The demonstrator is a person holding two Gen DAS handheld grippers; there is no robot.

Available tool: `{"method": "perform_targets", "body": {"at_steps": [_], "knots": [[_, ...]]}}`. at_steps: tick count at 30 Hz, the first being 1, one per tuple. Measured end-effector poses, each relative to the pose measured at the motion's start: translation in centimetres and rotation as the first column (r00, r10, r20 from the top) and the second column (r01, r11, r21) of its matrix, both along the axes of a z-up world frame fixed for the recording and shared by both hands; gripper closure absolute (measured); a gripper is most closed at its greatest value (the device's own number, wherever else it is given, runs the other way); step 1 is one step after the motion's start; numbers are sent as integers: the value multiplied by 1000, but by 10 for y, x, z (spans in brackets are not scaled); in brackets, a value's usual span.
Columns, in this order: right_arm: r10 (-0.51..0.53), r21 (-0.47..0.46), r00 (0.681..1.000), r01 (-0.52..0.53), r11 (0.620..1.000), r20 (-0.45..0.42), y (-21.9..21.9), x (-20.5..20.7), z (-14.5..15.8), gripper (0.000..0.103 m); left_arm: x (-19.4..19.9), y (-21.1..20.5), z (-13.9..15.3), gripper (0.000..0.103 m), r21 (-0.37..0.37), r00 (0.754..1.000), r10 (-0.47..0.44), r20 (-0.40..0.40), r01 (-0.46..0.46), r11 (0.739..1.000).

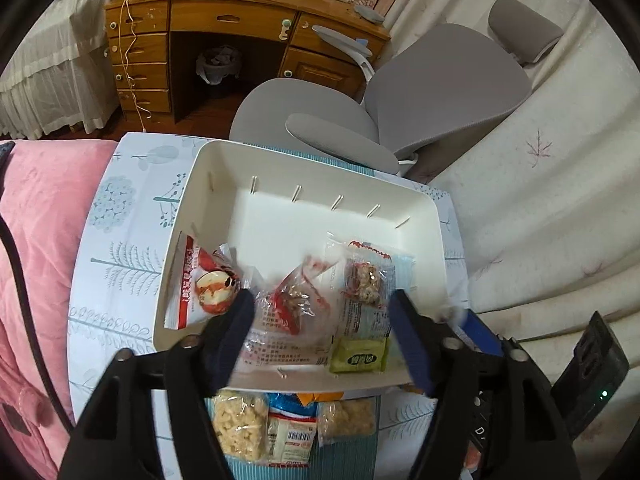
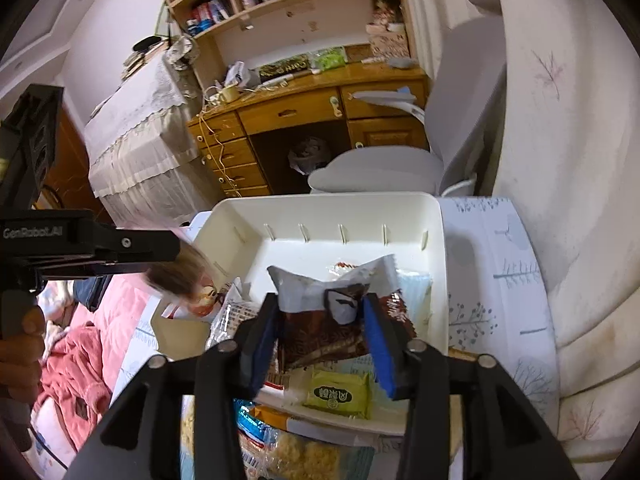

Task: Organize snacks
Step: 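Carry both held packets into the white tray and open both grippers, then withdraw both open grippers from the tray back over the remaining snacks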

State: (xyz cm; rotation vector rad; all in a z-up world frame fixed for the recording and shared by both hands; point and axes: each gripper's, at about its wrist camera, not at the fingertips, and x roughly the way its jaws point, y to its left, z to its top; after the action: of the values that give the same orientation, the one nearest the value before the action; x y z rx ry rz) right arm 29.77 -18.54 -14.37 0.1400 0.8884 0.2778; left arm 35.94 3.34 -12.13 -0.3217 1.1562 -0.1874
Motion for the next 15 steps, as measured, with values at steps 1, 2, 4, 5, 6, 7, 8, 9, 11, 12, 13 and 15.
{"method": "perform_targets", "body": {"at_steps": [1,2,4,5,6,7,8,9,11,12,13,15], "knots": [[-4,5,1000,4,1000,-9,-1,1,-2,55,0,0,0,31,-1,1000,1,0,-1,1000],[-10,8,1000,10,1000,-20,-2,2,-4,55,0,1,-1,31,-2,1000,0,-3,0,1000],[-20,8,999,20,1000,-38,-4,3,-7,55,-1,1,-2,31,-6,1000,2,-7,-2,1000],[-23,8,999,23,1000,-46,-6,4,-8,55,-1,1,-2,31,-7,1000,6,-12,-6,1000],[-24,12,998,25,1000,-54,-7,4,-9,55,-2,1,-2,31,-7,1000,9,-15,-9,1000],[-24,16,998,25,1000,-59,-7,4,-9,55,-4,1,-2,31,-6,1000,12,-18,-12,1000],[-23,24,998,24,999,-65,-9,3,-9,55,-6,1,-2,31,-5,1000,17,-20,-17,1000],[-21,29,998,23,999,-68,-10,3,-9,55,-8,1,0,31,-4,1000,23,-20,-23,1000],[-15,37,997,18,999,-71,-12,1,-7,55,-15,1,3,31,-5,999,35,-22,-35,999],[-12,42,997,15,999,-71,-13,-1,-5,55,-18,1,4,31,-5,999,39,-23,-39,999],[-8,49,997,11,999,-72,-14,-3,-4,55,-22,1,6,31,-3,999,42,-23,-42,999],[-4,71,997,9,997,-75,-19,-6,-1,55,-32,-1,9,31,0,999,50,-21,-50,999]]}}
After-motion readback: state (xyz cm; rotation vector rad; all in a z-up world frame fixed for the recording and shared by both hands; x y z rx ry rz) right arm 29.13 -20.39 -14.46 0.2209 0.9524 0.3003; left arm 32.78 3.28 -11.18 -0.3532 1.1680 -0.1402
